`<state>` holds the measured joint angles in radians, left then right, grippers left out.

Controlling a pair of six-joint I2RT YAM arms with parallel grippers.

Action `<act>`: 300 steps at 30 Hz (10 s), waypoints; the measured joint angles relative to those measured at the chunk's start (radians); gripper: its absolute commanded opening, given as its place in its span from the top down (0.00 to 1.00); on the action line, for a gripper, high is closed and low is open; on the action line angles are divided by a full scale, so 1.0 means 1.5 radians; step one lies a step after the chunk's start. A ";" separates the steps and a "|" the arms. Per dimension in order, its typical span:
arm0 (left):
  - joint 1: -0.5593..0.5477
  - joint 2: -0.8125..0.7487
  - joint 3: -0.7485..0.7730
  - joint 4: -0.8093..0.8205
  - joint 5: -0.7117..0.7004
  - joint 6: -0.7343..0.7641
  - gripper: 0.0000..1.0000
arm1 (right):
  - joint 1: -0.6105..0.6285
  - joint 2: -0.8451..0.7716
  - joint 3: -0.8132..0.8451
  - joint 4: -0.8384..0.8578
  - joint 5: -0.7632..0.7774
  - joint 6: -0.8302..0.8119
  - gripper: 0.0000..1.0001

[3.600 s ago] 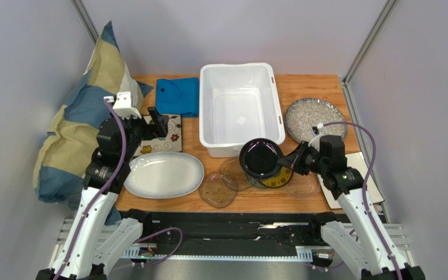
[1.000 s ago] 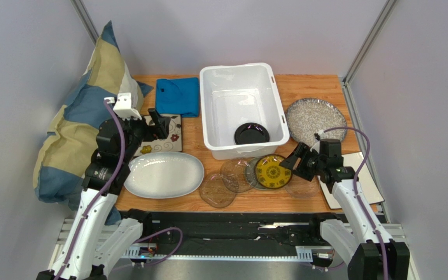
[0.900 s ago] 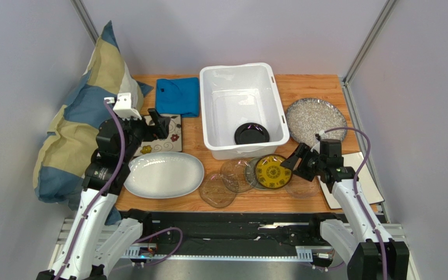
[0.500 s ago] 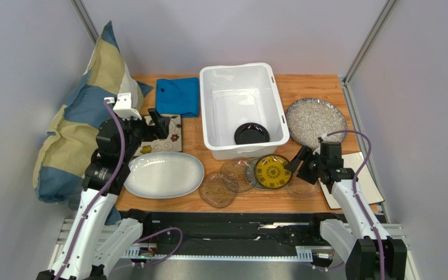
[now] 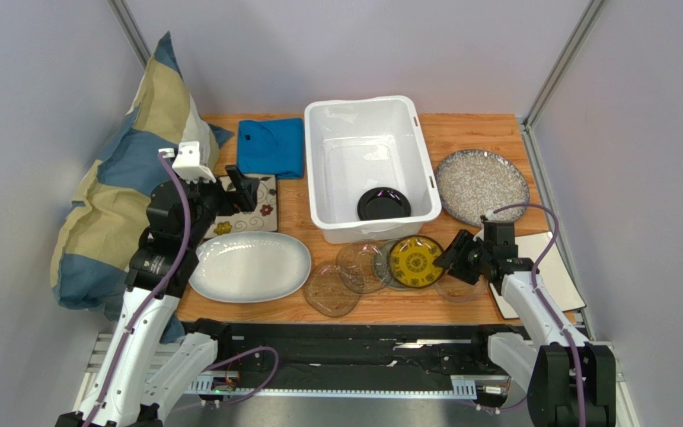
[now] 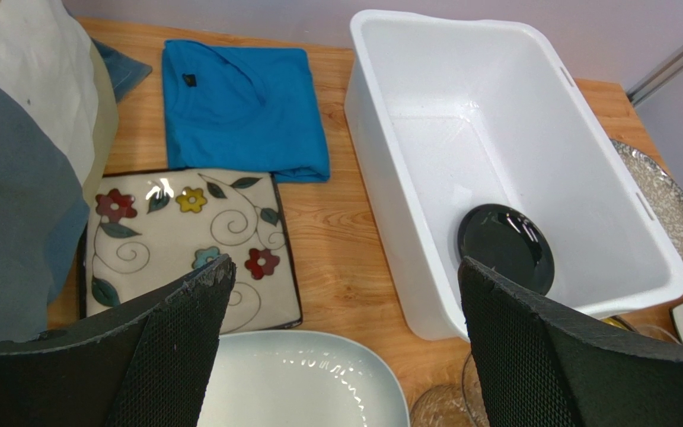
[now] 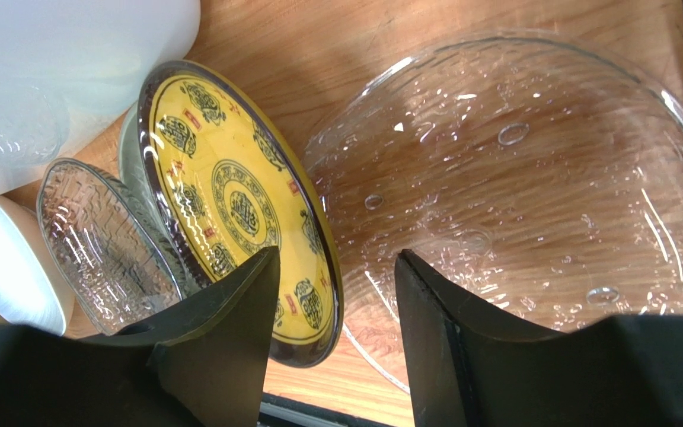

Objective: Place the plates into the plastic bin on the countertop
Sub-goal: Pick up the plate at the center of the board, then place the plate in the plastic bin, then pick up the plate at the center of the board, then place the plate in the plastic bin.

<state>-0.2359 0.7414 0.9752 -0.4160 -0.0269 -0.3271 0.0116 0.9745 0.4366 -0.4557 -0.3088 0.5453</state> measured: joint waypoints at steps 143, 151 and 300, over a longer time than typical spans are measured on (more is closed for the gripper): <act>0.000 0.017 0.000 -0.006 0.005 -0.003 0.01 | 0.044 -0.077 0.185 0.073 0.026 0.116 0.48; 0.000 0.017 0.000 -0.006 0.007 -0.003 0.01 | 0.059 -0.186 0.099 0.052 0.004 0.114 0.48; 0.000 0.016 0.000 -0.009 0.048 -0.023 0.01 | 0.222 0.543 0.634 -0.152 0.289 -0.157 0.48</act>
<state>-0.2359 0.7658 0.9749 -0.4294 0.0456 -0.3618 0.3450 1.7885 1.3869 -0.6842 0.1246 0.3096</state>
